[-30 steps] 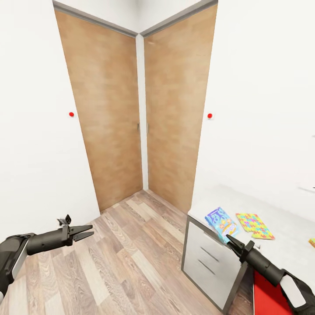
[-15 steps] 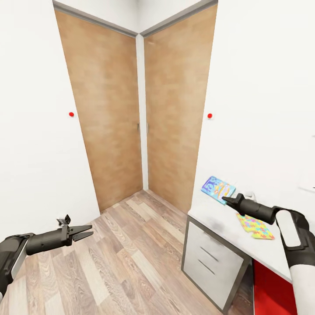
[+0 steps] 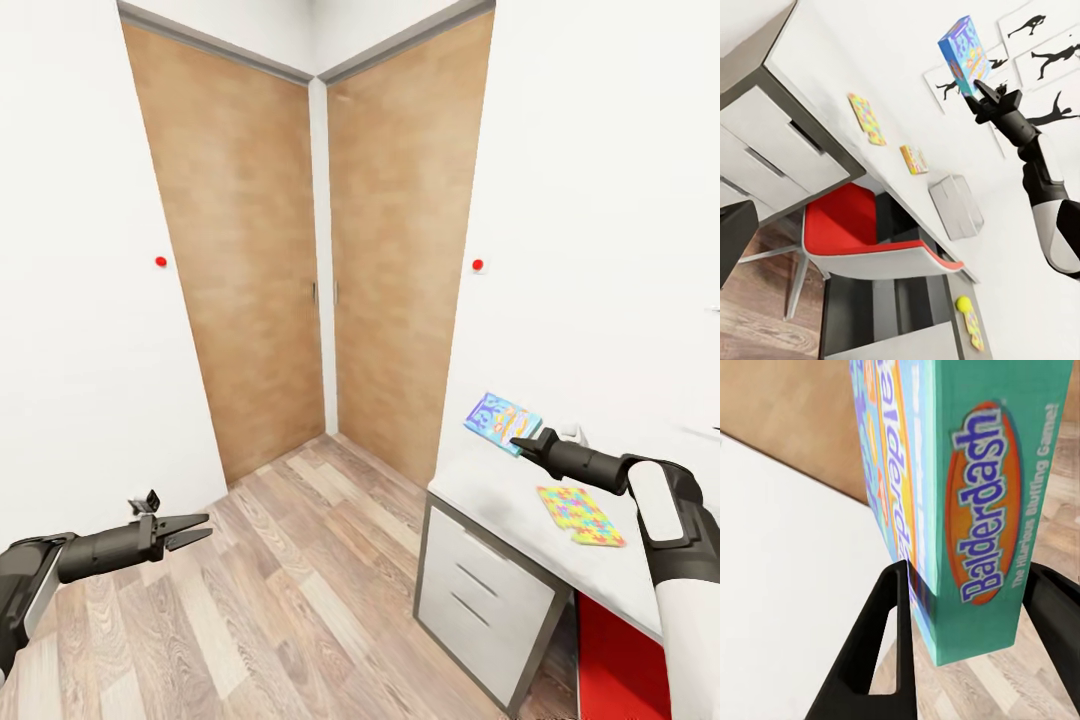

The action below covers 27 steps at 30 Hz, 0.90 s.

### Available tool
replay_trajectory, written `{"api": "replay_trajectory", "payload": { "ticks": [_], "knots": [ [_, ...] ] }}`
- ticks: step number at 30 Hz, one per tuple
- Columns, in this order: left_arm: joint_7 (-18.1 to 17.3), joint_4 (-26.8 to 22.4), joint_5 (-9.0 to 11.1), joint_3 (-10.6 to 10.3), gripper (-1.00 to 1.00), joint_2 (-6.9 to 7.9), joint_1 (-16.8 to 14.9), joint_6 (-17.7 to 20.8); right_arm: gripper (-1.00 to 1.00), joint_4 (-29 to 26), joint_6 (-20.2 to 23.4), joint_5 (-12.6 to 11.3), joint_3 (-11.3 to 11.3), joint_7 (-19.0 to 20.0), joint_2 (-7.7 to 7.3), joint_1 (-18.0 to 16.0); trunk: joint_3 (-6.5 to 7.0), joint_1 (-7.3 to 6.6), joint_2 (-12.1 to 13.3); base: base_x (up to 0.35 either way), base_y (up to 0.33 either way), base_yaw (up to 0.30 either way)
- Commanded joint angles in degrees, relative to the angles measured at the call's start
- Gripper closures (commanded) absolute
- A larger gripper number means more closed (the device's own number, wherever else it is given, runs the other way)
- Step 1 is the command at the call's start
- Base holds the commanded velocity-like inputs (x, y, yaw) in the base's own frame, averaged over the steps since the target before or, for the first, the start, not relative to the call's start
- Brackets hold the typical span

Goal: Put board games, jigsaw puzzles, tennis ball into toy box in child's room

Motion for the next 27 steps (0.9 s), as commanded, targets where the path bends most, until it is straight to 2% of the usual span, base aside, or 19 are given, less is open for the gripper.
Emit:
{"api": "replay_trajectory", "payload": {
  "ticks": [1,3,9,16,20,22,27],
  "knots": [
    [-0.2,0.0,0.0,0.0,-1.0,0.03,0.0,0.6,1.0,0.1,0.2,0.5,-0.1,0.6,0.01,-0.1,-0.05,0.03,-0.1,0.0,0.0,-0.17],
    [-0.2,0.0,0.1,0.0,-1.0,0.04,0.0,0.5,1.0,0.1,0.2,0.2,-0.2,0.6,-0.06,-0.1,-0.05,0.03,-0.1,0.0,0.0,-0.212],
    [-0.2,0.0,0.2,0.1,-1.0,0.11,0.0,0.5,1.0,0.1,0.2,-2.7,-0.1,0.6,-0.21,0.5,-0.05,0.03,-0.1,0.0,0.0,-0.265],
    [-0.2,-0.4,0.2,0.4,-1.0,0.35,-0.1,0.6,1.0,0.1,0.2,-3.7,-0.4,0.6,-0.55,1.0,-0.05,0.03,-0.1,0.0,0.0,-0.278],
    [-0.2,-1.3,0.2,0.4,-1.0,0.37,-0.3,0.7,1.0,0.2,0.2,-4.4,-0.4,0.6,-2.65,1.2,-0.05,0.03,-0.1,0.0,0.0,-0.279],
    [-0.2,-1.8,0.1,0.4,-1.0,0.39,-0.5,0.7,1.0,0.4,0.2,-6.3,-0.5,0.6,-4.51,1.3,-0.05,0.03,-0.1,0.0,0.0,-0.279],
    [-0.2,-3.7,-0.1,0.2,-1.0,0.57,-0.7,0.8,1.0,0.5,0.2,-9.2,-0.5,0.6,-6.94,2.5,-0.05,0.03,-0.1,0.001,0.0,-0.279]
  ]
}}
